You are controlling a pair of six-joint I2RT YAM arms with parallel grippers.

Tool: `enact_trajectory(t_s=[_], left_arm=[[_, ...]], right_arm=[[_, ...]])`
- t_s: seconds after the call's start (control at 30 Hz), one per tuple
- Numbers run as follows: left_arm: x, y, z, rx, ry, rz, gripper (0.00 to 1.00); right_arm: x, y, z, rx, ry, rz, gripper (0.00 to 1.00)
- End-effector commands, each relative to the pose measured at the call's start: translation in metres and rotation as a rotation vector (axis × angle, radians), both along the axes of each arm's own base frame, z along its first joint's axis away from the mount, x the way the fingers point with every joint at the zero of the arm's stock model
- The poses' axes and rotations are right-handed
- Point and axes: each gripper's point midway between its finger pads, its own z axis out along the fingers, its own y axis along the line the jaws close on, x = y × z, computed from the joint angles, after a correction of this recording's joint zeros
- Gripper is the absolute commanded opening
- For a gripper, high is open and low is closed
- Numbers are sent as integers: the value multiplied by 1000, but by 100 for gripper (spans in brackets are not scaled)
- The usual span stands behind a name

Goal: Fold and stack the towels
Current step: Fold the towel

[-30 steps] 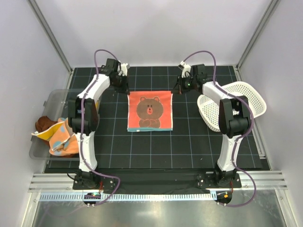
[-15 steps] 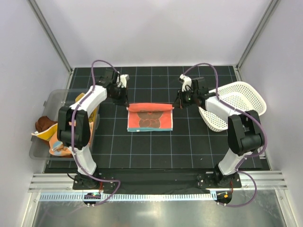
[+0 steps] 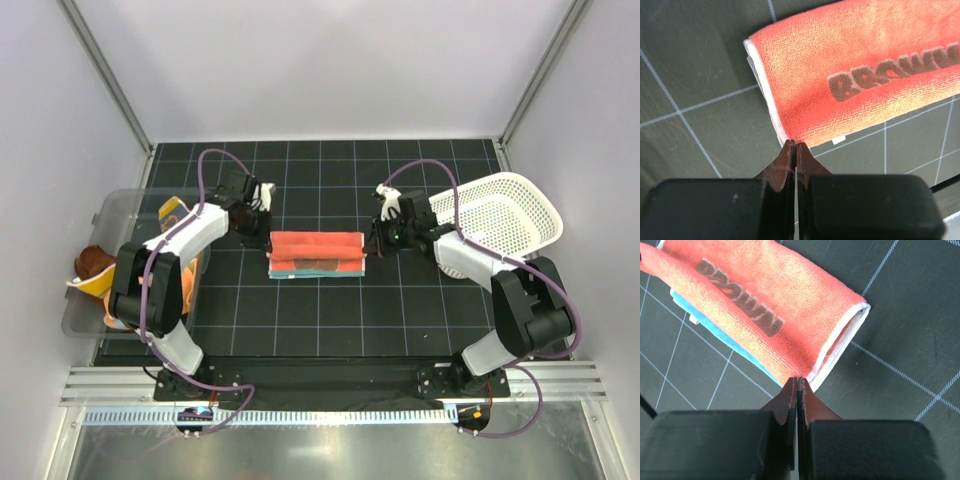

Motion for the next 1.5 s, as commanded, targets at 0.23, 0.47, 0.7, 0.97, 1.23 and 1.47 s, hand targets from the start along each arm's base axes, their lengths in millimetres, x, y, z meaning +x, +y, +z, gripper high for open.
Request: enact_trajectory(t_s=[0.23,0.47,0.7,0.97,1.23,1.47], left_arm=[[-6,4,-3,68,-31,25,0],[-15,14,-3,154,-29,38,31],[-2,29,47,193,-176,172,53],[-8,-37,43,-191,-117,211,53],[-24,-20,-30,-94,7,324,52],[-21,-15,-15,-64,8,357,53]], right_arm=[[-5,2,-5,19,-22,-33,1],[-16,-1,-9,2,42,-45,17],[-24,-13,18,-31,60,-149,32],[-9,23,16,80,163,-181,31],[-18,20,-46,29,252,-190,29],[-20,1,-36,-66,213,-203,29]])
